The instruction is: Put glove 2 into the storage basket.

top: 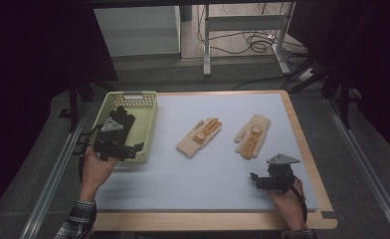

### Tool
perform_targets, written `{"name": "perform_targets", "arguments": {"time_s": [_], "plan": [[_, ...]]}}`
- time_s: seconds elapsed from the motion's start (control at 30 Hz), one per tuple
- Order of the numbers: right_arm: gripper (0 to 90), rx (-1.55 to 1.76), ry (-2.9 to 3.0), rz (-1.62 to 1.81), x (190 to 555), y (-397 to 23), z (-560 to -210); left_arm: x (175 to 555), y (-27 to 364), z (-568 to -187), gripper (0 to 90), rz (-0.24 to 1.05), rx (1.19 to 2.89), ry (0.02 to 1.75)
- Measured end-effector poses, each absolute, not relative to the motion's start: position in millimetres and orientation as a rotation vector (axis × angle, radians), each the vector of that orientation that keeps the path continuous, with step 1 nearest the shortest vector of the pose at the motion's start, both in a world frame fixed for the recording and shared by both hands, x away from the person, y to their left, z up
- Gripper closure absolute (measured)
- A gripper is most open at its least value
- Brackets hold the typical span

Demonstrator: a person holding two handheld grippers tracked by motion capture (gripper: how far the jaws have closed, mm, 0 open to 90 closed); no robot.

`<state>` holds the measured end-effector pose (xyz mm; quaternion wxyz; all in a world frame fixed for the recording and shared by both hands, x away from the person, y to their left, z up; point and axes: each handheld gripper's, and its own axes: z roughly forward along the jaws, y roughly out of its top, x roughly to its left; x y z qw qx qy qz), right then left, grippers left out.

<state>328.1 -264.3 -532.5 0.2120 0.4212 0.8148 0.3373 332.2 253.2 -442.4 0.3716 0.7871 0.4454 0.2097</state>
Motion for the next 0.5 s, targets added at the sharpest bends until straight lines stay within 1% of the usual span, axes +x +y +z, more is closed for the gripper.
{"name": "perform_targets", "arguments": {"time_s": [0.3, 0.5], "plan": [[12.0, 1.169, 2.263, 0.937, 328.1, -264.3, -532.5, 308.5, 220.1, -451.3, 0.2, 0.51, 2.016, 1.03], [12.1, 1.164, 2.266, 0.94, 327.8, -264.2, -532.5, 290.8, 199.0, -470.7, 0.0, 0.497, 2.021, 0.966]]}}
